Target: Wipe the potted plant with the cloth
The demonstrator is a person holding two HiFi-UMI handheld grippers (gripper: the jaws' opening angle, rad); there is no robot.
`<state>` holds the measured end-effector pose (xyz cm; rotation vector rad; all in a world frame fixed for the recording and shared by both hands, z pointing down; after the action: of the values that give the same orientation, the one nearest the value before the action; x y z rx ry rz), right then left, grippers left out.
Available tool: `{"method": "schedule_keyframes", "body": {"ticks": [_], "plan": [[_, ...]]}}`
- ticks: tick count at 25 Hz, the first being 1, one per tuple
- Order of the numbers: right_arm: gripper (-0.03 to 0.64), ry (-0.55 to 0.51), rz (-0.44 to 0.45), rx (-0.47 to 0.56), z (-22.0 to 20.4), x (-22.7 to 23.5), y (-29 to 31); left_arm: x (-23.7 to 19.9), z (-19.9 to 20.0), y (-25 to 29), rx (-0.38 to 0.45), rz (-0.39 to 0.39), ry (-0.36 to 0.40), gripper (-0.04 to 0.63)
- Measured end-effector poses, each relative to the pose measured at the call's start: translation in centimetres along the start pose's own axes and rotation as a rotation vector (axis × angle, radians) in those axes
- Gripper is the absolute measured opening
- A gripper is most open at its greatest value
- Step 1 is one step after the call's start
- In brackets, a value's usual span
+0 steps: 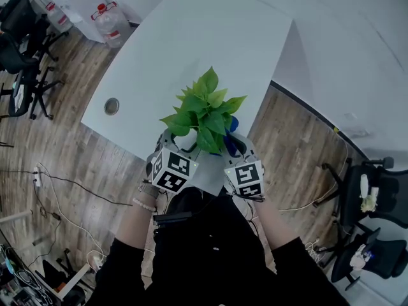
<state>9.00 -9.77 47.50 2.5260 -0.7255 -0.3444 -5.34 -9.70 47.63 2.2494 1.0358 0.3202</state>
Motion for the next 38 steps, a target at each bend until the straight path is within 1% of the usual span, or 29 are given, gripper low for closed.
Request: {"method": "schedule_keyframes", "body": {"ticks": [4, 9, 14, 17, 20, 22, 28, 32, 38], "plan": [[0.08, -0.015, -0.003, -0.003, 0.1, 1.5, 0.7, -0.4, -1.2, -0.2, -0.006, -0.063, 0.018, 0.265], [0.08, -0.05, -0.001, -0.002, 0.6, 3.0, 1.9, -2.6, -0.7, -0.1, 0.011, -0.103, 0.082, 0.339], [0.08, -0.137, 0.034, 0.011, 1.7, 3.7, 3.1, -3.5, 1.4, 0.2, 0.05, -0.162, 0.169, 0.36], [0.08, -0.215, 0.065, 0.026, 2.5, 4.0, 3.9, -3.5, 2.3, 0.6, 0.054, -0.169, 0.192, 0.362], [0.08, -0.282, 0.078, 0.037, 3.0, 4.2, 4.4, -3.6, 2.4, 0.8, 0.061, -0.138, 0.175, 0.362], [0.08, -0.294, 0.078, 0.034, 3.1, 4.3, 4.3, -3.3, 2.4, 0.9, 0.07, -0.119, 0.146, 0.362], [0.08, -0.239, 0.058, -0.005, 1.4, 2.9, 3.0, -2.4, 2.3, 0.8, 0.077, -0.07, 0.094, 0.36], [0.08, -0.174, 0.051, 0.013, 0.7, 0.4, 1.6, -2.0, 2.0, 0.4, 0.07, -0.054, 0.076, 0.36], [0.08, -0.151, 0.068, 0.005, 0.2, -3.0, 0.4, -1.6, 1.7, 0.0, 0.061, -0.036, 0.05, 0.36]]}}
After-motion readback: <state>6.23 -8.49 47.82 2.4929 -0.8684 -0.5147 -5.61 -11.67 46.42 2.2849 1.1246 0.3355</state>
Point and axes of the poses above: the fingertips, and each gripper's own axes: y forward along the fingers, x to its right, z out of its top, the point moved 7 cm from there along -y, backward along the fingers, and after that the axes turned 9 degrees about -z, right-handed, at the moved point
